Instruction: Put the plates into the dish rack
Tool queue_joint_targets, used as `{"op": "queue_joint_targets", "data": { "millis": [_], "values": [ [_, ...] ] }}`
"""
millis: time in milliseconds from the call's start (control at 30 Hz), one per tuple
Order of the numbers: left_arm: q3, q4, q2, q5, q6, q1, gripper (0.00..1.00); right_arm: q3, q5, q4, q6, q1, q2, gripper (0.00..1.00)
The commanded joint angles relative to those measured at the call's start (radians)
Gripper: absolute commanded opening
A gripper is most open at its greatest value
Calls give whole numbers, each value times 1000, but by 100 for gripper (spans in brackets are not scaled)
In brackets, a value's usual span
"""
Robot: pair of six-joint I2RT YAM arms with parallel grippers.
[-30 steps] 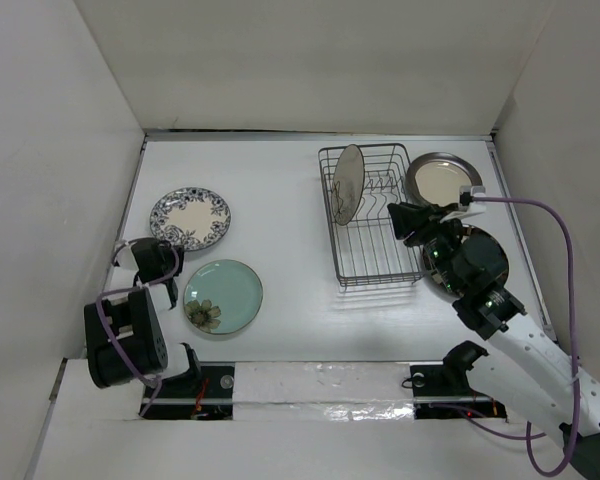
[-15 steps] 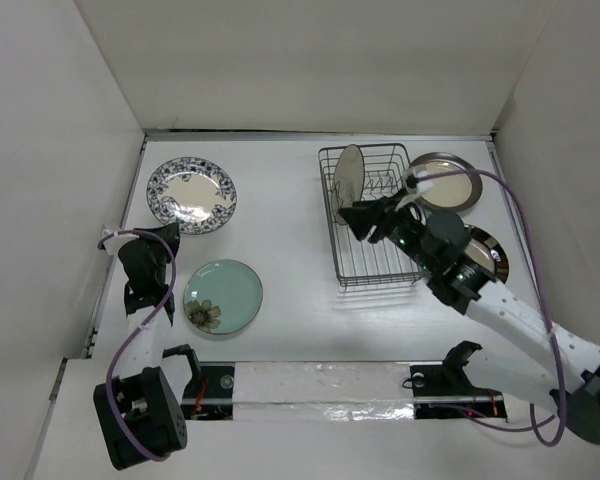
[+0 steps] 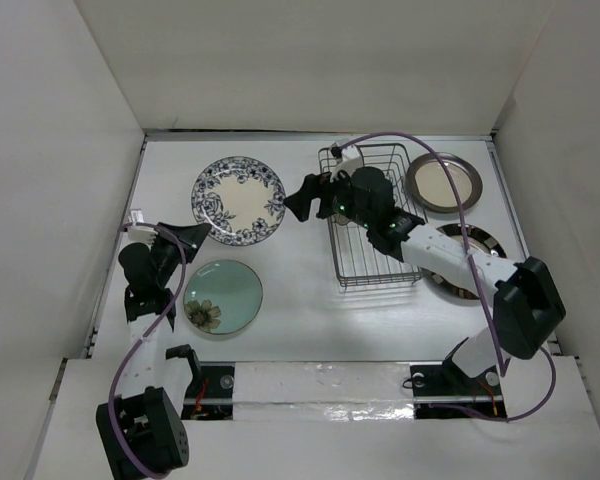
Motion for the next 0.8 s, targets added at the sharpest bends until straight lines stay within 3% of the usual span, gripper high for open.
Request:
{"op": "queue_joint_targets", "data": {
  "millis": [0,267,400,500,533,667,700,733,767],
  "values": [
    [48,282,-30,178,-106,-15,0,64,-8,4,-29,9,33,95],
    [43,463,28,321,-193,-15,0,72,44,4,-12,0,85,96],
    [57,506,60,373,-195,-15,0,50,-38,79,37,-9,94,92],
    [60,500,77,390,-172,-15,0,35,-123,166,73,-19,96,78],
    [62,500,82,401,-161,-15,0,33,-142,185,84,-19,104,68],
    [59,490,82,410,-144,-15,0,38,-274,289,144,-19,136,44],
    [60,488,83,412,-141,-24,0,41,-291,303,165,-19,140,36],
    [65,480,89,415,-137,-25,0,43,-302,312,178,-19,144,22],
    [66,477,92,415,-129,-25,0,44,-313,322,184,-19,148,15]
  ]
}}
